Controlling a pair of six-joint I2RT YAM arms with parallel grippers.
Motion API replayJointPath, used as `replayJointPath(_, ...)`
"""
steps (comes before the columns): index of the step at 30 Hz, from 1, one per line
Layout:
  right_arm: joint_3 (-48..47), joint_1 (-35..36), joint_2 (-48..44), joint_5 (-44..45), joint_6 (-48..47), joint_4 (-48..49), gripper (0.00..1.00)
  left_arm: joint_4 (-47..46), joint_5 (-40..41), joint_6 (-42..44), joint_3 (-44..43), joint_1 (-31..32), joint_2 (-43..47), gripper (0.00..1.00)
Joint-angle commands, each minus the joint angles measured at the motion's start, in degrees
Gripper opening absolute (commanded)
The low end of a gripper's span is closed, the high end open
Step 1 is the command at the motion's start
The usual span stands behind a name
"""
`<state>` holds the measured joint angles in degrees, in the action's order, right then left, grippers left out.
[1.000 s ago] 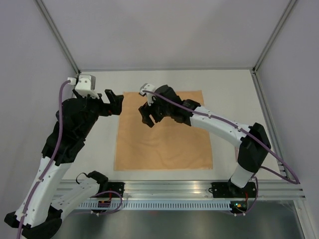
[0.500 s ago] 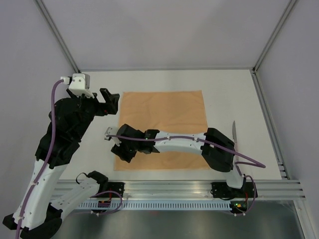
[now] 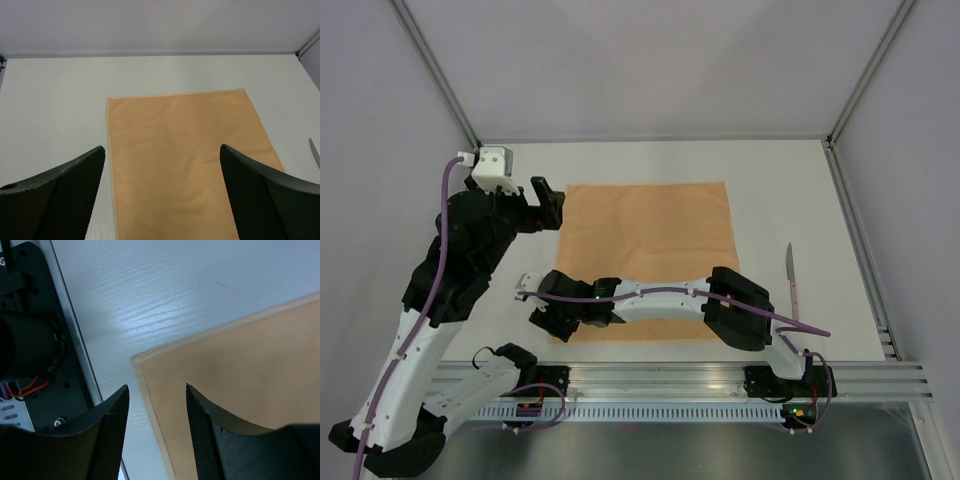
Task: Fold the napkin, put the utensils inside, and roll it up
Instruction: Fold the napkin at the center of the board.
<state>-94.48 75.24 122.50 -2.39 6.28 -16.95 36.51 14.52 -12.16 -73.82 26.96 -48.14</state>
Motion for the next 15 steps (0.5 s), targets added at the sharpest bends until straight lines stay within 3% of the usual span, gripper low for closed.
replayJointPath(1, -3.3, 1.9, 2.0, 2.0, 0.6, 1.5, 0.55, 0.3, 0.7, -1.6, 0.2, -0.3, 0.6, 1.00)
replayJointPath(15, -8.2, 4.8, 8.9, 5.7, -1.2, -0.5, 0.51, 0.5, 0.9, -2.2, 2.2, -0.3, 2.3, 1.00)
